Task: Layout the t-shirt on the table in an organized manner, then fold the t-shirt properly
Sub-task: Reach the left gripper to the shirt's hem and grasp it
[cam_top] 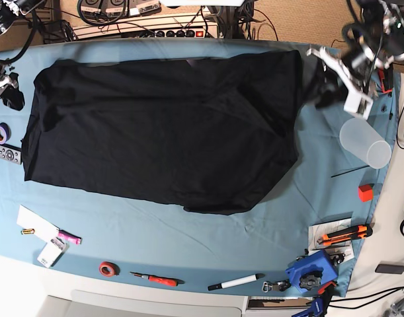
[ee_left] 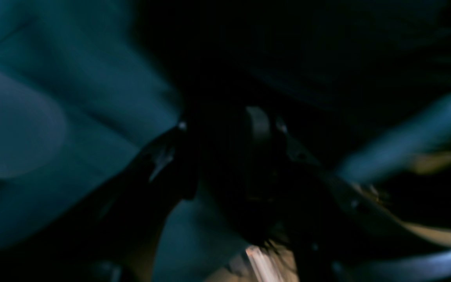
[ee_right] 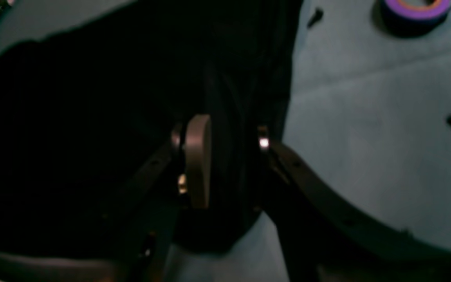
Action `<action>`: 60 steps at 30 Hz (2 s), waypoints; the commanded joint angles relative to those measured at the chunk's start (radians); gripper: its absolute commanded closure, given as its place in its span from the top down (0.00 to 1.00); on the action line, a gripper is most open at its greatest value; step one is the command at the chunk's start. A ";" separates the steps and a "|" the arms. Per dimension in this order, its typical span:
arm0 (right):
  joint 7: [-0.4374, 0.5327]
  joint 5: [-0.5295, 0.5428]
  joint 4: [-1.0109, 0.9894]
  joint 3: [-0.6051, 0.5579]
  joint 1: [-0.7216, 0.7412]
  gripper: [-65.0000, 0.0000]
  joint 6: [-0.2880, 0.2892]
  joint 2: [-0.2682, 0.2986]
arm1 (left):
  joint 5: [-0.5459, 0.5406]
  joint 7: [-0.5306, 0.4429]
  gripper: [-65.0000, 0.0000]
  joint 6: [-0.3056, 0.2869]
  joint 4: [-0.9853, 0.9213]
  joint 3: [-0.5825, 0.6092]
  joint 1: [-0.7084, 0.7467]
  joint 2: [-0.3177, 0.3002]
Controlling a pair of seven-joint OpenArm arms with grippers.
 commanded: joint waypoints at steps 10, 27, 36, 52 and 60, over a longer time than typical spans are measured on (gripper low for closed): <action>0.018 0.027 0.017 -0.014 0.079 0.25 0.001 0.028 | 0.585 -0.314 0.39 0.226 -0.103 0.481 -0.334 -0.089; 0.018 -0.122 0.017 -0.375 0.079 0.25 0.001 -0.074 | 0.605 -0.357 0.44 0.365 -0.868 0.888 -0.918 -0.082; 0.018 -0.132 0.017 -0.380 0.087 0.25 0.001 -0.105 | 0.564 -0.379 0.44 0.309 -0.912 0.889 -0.927 -0.006; 0.018 -0.131 0.017 -0.380 0.087 0.25 0.001 -0.105 | 0.687 -0.523 0.44 0.309 -0.973 0.889 -0.943 0.037; 0.018 -0.131 0.017 -0.380 0.087 0.25 0.001 -0.105 | 0.688 -0.582 0.44 0.311 -1.148 0.889 -1.024 0.071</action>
